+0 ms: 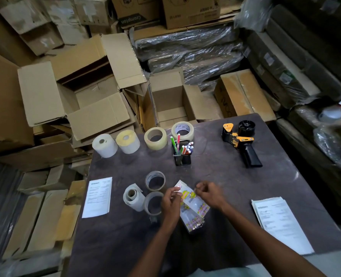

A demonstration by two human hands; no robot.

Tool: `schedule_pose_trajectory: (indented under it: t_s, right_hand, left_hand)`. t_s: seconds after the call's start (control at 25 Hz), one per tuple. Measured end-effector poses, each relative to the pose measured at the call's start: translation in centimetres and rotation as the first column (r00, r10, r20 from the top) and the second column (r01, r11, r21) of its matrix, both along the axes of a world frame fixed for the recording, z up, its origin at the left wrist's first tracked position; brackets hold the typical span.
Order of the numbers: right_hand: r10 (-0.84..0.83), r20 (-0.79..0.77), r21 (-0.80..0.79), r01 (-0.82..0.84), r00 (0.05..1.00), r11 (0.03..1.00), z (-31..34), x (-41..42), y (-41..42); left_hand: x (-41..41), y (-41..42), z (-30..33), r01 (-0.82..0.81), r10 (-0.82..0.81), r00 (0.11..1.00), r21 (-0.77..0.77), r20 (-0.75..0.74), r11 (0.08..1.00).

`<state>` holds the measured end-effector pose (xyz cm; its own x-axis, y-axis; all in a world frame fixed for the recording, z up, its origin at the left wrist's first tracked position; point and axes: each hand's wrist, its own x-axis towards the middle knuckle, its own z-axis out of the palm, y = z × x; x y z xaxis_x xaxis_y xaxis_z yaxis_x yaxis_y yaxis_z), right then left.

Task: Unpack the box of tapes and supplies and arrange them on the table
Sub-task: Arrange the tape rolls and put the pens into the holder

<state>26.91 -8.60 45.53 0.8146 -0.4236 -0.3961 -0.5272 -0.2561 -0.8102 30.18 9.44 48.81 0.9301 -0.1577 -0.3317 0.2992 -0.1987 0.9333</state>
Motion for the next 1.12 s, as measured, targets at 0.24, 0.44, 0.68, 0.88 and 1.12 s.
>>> schedule_pose_trajectory:
  t_s: [0.24,0.44,0.68,0.88,1.12]
  right_hand:
    - [0.115,-0.052,-0.112,-0.12,0.992,0.986,1.2,-3.0,1.9]
    - [-0.09,0.028,0.078,0.088,0.996,0.993,2.2,-4.5,2.2]
    - [-0.384,0.091,0.381,0.324,0.919,0.866,5.4,-5.7,3.0]
    - [-0.287,0.047,0.232,0.269,0.957,0.935,4.1,-6.4,5.2]
    - [-0.05,0.066,-0.131,0.058,0.997,0.99,3.0,-8.5,7.6]
  left_hand:
    - [-2.8,1.2,-0.1,0.04,-0.04,0.999,0.026,-0.02,0.999]
    - [-5.8,2.3,-1.3,0.063,-0.061,0.998,0.103,-0.026,0.993]
    - [-6.6,3.8,-1.4,0.041,-0.043,0.999,0.114,0.014,0.993]
    - [-6.2,4.2,-1.9,0.063,-0.061,0.998,0.131,-0.021,0.989]
    - [-6.1,4.7,-2.8,0.12,-0.116,0.986,0.033,-0.118,0.992]
